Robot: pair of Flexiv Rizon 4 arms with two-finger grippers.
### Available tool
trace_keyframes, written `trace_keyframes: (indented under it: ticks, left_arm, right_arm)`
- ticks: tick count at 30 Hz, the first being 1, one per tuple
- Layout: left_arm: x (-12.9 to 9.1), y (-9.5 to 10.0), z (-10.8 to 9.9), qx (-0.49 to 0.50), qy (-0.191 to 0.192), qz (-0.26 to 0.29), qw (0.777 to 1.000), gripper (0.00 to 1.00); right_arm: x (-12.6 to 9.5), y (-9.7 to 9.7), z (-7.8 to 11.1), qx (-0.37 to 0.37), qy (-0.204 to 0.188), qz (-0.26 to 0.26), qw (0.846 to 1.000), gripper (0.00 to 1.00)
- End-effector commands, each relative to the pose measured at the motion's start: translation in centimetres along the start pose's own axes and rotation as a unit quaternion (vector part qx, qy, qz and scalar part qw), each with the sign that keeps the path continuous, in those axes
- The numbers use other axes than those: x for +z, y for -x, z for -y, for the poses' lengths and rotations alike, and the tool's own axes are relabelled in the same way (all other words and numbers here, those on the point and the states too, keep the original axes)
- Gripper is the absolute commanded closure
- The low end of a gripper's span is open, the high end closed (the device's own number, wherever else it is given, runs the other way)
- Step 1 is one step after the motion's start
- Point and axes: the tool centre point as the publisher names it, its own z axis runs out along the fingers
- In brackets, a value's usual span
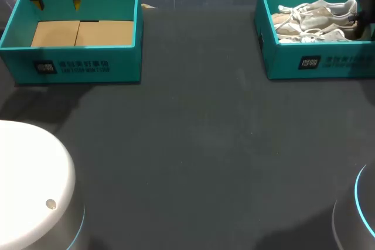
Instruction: Take the shoe out of the shoebox, open the shoe tongue, remove and reinsert the insole, then place the shoe into the shoebox
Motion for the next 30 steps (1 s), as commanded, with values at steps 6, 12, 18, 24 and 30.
trace_keyframes:
  ticks: [6,12,18,24,30]
  left_arm:
    - [0.0,0.0,0.0,0.0,0.0,0.0,1.0,0.0]
    - [0.0,0.0,0.0,0.0,0.0,0.0,1.0,0.0]
    - [0.0,0.0,0.0,0.0,0.0,0.0,1.0,0.0]
    - [0.0,0.0,0.0,0.0,0.0,0.0,1.0,0.0]
    - [0.0,0.0,0.0,0.0,0.0,0.0,1.0,0.0]
  right_arm:
    - [0.1,-0.3,-0.2,0.006,0.003,0.0,1.0,1.0]
    - [-0.4,0.3,-0.2,0.02,0.014,0.005,1.0,1.0]
    - [-1.2,1.1,-0.4,0.038,0.021,0.016,0.999,1.0]
    - [-2.7,1.7,-0.3,0.048,0.031,0.023,0.998,1.0]
    - [-4.2,2.2,-0.6,0.067,0.041,0.032,0.996,1.0]
